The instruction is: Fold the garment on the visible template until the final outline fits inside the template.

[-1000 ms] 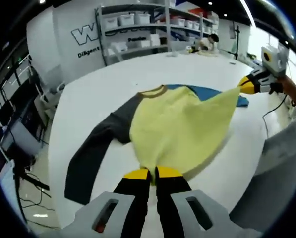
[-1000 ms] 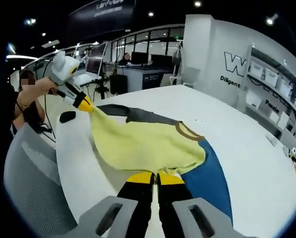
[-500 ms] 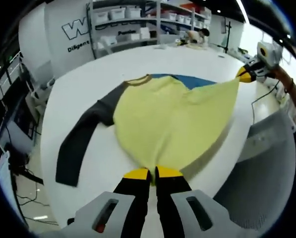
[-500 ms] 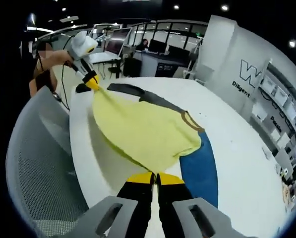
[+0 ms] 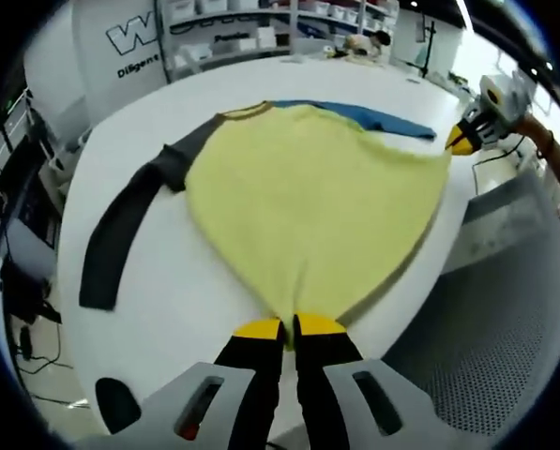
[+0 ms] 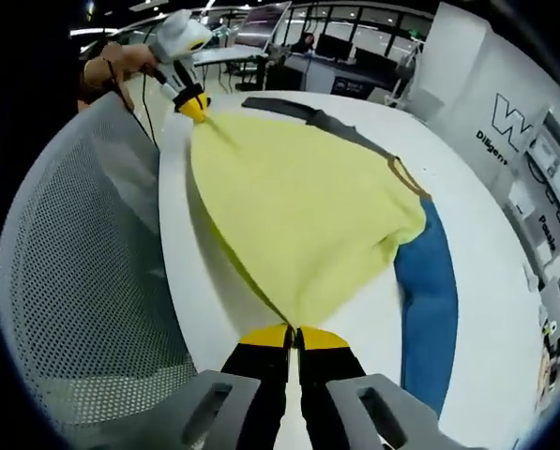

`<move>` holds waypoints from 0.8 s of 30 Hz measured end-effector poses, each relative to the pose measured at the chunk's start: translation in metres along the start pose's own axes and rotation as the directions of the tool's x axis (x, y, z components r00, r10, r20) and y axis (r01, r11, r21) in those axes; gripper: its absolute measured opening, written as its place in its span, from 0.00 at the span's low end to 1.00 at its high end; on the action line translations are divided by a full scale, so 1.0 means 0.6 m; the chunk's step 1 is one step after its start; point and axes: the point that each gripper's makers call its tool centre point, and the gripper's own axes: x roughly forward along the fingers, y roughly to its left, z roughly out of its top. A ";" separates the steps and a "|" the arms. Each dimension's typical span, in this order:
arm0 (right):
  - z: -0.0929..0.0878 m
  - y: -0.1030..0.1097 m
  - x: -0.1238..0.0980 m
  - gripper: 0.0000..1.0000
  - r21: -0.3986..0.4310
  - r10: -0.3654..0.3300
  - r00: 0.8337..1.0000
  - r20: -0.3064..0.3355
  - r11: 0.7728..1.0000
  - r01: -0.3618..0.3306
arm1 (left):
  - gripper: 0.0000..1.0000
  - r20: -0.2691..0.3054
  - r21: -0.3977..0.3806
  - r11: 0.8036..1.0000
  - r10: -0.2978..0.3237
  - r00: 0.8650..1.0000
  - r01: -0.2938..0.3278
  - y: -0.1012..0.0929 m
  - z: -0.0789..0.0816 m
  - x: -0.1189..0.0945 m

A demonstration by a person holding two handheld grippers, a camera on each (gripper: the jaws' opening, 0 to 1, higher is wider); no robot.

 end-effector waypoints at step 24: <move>-0.050 0.058 0.038 0.00 0.097 0.047 0.998 -0.041 0.994 -0.042 | 0.04 -0.106 0.020 0.997 0.076 0.992 -0.074 -0.008 -0.066 0.019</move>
